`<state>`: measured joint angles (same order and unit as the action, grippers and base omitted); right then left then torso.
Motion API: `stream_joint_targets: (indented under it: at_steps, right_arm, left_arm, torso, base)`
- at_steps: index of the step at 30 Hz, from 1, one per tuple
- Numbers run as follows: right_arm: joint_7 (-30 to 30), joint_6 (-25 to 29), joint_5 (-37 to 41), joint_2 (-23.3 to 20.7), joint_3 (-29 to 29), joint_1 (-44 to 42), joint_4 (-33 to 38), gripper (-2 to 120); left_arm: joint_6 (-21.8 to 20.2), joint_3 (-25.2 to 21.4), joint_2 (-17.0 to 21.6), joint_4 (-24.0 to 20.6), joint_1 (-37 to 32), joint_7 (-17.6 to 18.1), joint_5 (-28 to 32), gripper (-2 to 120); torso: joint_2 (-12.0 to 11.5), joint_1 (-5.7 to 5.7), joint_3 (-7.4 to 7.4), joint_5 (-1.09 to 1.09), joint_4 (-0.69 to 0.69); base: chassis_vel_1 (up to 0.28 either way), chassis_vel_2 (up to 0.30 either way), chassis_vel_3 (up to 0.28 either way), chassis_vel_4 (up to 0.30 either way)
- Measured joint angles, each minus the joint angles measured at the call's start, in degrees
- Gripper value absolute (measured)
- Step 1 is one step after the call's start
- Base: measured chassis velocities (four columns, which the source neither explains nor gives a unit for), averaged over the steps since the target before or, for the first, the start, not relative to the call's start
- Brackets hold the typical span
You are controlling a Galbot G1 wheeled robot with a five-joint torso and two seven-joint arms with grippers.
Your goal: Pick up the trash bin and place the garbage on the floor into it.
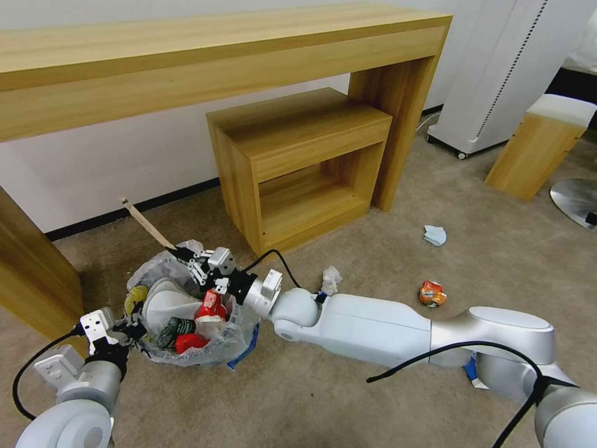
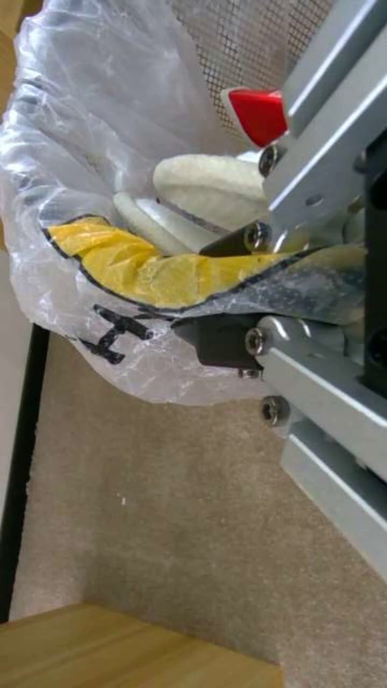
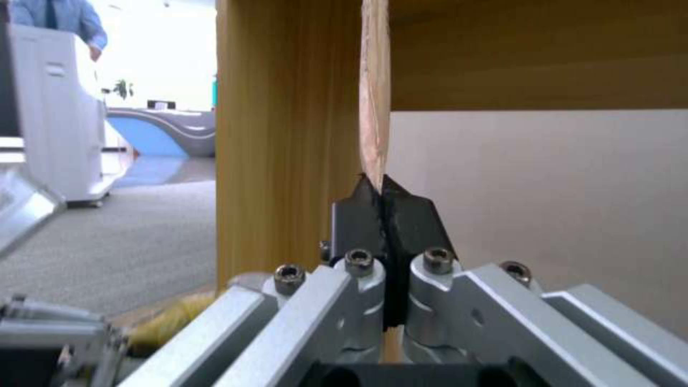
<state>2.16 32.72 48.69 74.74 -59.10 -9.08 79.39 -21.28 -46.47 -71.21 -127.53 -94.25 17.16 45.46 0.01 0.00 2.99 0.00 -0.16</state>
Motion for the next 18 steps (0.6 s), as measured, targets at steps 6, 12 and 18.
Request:
stream_joint_targets:
  at_steps: [6,12,18]
  right_arm:
    - [-0.48,0.65,-1.5,0.3,-0.02,-0.92,-1.45,0]
    - [-0.77,1.27,-2.4,0.47,-0.09,-1.2,-2.92,0]
    - [-0.92,1.67,-3.37,0.49,-0.07,-1.29,-3.58,0]
  left_arm:
    - [-0.01,0.09,0.11,-0.21,-0.01,0.02,0.19,3]
    - [-0.11,0.18,0.14,-0.21,0.08,0.04,0.41,3]
    - [-0.2,0.21,0.2,-0.2,0.17,0.09,0.44,3]
  torso:
    - [0.0,0.0,0.0,0.0,0.0]
    - [0.0,0.0,0.0,0.0,0.0]
    - [0.0,0.0,0.0,0.0,0.0]
  base:
    - [0.0,0.0,0.0,0.0]
    - [0.0,0.0,0.0,0.0]
    - [0.0,0.0,0.0,0.0]
